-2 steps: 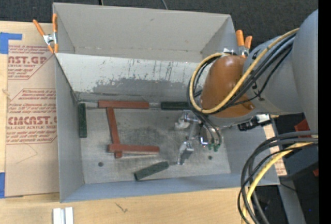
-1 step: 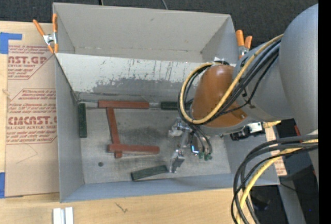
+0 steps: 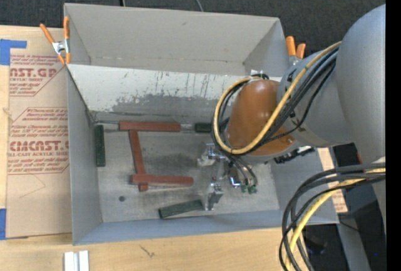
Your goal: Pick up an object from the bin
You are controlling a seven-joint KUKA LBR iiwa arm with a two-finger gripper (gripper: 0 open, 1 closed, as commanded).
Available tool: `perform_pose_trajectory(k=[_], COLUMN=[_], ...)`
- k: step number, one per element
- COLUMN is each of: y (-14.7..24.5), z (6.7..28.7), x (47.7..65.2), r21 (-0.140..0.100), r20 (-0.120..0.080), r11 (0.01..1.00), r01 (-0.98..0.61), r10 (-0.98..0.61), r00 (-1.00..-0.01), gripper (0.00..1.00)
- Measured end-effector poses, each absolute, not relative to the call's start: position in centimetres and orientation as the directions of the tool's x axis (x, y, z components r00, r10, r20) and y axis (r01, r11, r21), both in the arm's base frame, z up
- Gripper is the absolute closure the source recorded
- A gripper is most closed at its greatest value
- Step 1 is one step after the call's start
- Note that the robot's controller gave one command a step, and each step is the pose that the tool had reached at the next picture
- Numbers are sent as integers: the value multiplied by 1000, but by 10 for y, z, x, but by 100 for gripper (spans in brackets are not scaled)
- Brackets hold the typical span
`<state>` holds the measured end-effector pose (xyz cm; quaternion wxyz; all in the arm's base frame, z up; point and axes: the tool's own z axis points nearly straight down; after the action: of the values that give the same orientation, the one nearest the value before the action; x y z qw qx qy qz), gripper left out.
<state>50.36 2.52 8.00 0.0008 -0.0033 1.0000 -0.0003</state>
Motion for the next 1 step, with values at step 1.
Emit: perform_pose_trajectory(k=[1], y=[87], z=[77], x=[505], r21=[7], r20=[-23], r11=[976], r01=[218], r10=[218], r00=[-976], gripper=[100])
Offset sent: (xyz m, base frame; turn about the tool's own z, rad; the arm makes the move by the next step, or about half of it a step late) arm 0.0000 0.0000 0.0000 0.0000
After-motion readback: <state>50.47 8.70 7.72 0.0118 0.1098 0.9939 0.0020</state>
